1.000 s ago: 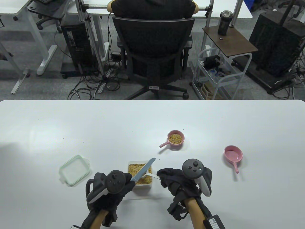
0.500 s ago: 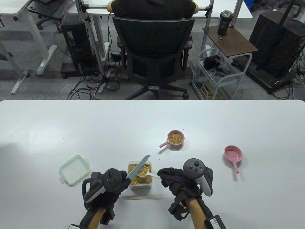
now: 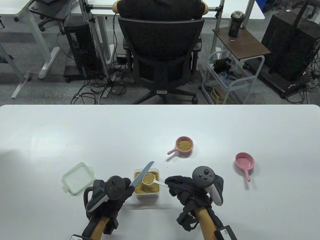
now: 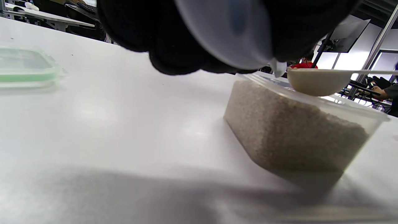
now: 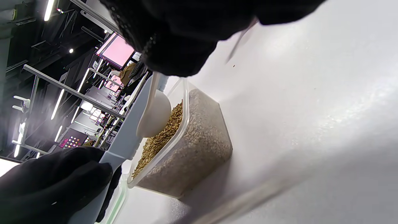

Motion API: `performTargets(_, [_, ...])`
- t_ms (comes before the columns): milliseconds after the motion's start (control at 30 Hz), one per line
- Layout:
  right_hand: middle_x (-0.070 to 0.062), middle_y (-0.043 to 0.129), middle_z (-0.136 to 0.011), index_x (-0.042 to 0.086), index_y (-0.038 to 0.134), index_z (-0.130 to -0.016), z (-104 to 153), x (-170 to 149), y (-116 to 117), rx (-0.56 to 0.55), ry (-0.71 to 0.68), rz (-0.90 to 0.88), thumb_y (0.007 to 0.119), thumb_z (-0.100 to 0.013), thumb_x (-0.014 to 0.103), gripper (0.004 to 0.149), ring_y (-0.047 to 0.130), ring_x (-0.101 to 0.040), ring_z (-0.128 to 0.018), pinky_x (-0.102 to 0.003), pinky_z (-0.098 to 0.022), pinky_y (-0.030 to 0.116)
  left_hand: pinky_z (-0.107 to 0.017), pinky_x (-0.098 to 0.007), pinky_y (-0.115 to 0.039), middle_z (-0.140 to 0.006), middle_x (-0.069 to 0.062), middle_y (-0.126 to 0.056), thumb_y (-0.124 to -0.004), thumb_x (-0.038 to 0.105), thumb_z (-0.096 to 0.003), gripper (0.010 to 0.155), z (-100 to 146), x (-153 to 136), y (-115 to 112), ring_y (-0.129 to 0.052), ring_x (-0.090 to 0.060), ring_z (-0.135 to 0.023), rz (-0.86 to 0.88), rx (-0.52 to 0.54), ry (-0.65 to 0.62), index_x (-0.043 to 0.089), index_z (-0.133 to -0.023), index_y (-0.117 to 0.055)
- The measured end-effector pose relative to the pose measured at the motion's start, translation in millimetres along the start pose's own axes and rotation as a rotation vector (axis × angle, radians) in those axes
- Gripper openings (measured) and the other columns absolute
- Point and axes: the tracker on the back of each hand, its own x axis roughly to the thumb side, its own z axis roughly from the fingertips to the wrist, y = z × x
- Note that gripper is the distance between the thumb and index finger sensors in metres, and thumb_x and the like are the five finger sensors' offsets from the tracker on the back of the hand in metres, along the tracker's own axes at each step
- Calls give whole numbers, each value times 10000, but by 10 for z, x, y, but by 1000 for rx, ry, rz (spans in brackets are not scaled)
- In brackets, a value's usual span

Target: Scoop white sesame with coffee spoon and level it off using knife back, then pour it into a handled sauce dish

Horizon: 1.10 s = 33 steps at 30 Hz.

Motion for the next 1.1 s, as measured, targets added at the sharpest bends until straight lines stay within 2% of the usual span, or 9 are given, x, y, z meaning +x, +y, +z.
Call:
performTargets(300, [-74,1022,-552,144,920,-875,7,-1,-11,-4,2,-10,813,-551,260,361,909,-101,-199,-362,-208,821,-635,-470,-738,-724,33,-930,-773,550,-566,437,35,-67,67,-965,-206,-628,-10,99,30,297,-908,-872])
performTargets(367, [-74,1022,-551,144,920,-876,8,-1,-12,-4,3,-10,813,-551,261,361,909,-101,-200,-363,-209,821,-635,-472,-739,-722,30,-931,-775,547,-567,437,9,-78,41,-967,-208,-626,-39,53,54,293,-907,-877])
performTargets(400, [-73,1022,-550,143,920,-875,8,-2,-12,-4,3,-10,813,-550,260,361,909,-101,-199,-363,-209,821,-639,-473,-735,-727,34,-927,-765,548,-570,436,-14,-80,11,-963,-205,-631,-69,-22,68,296,-910,-869])
performTargets(633, [-73,1022,-551,144,918,-877,13,-3,-17,-5,4,-12,812,-552,261,361,909,-101,-200,-363,-210,821,-645,-475,-733,-742,33,-929,-764,546,-574,431,43,-88,69,-967,-211,-648,-23,119,55,301,-915,-864])
performTargets(667, [-73,1021,-551,145,919,-876,14,-3,-18,-5,4,-12,812,-551,262,362,909,-101,-200,-362,-210,821,-646,-477,-733,-746,33,-931,-767,541,-576,430,33,-87,53,-968,-216,-651,-27,109,56,299,-916,-867])
performTargets(733, [-72,1021,-552,145,919,-876,14,-4,-16,-2,4,-11,812,-552,261,361,909,-102,-201,-363,-210,821,-639,-472,-739,-739,26,-939,-773,538,-578,431,-16,-82,-15,-972,-216,-641,-68,3,72,291,-916,-875])
performTargets(767, [-74,1022,-551,145,918,-878,13,-2,-17,-2,4,-10,812,-552,262,362,909,-102,-201,-363,-210,821,-638,-463,-746,-745,36,-941,-762,543,-580,424,-21,-93,-38,-978,-207,-644,-81,-17,69,306,-916,-866])
performTargets(933, [-73,1020,-553,146,918,-877,14,-1,-15,0,1,-2,811,-553,262,361,909,-102,-202,-363,-211,820,-648,-477,-734,-769,28,-936,-759,529,-594,428,-2,-155,10,-972,-222,-669,-24,61,98,292,-936,-857])
performTargets(1100, [-74,1020,-553,146,917,-878,15,-5,-9,4,6,-1,812,-553,261,362,909,-103,-203,-364,-212,820,-653,-482,-736,-786,26,-956,-771,516,-599,431,-57,-298,-80,-987,-227,-686,-62,5,188,287,-952,-864])
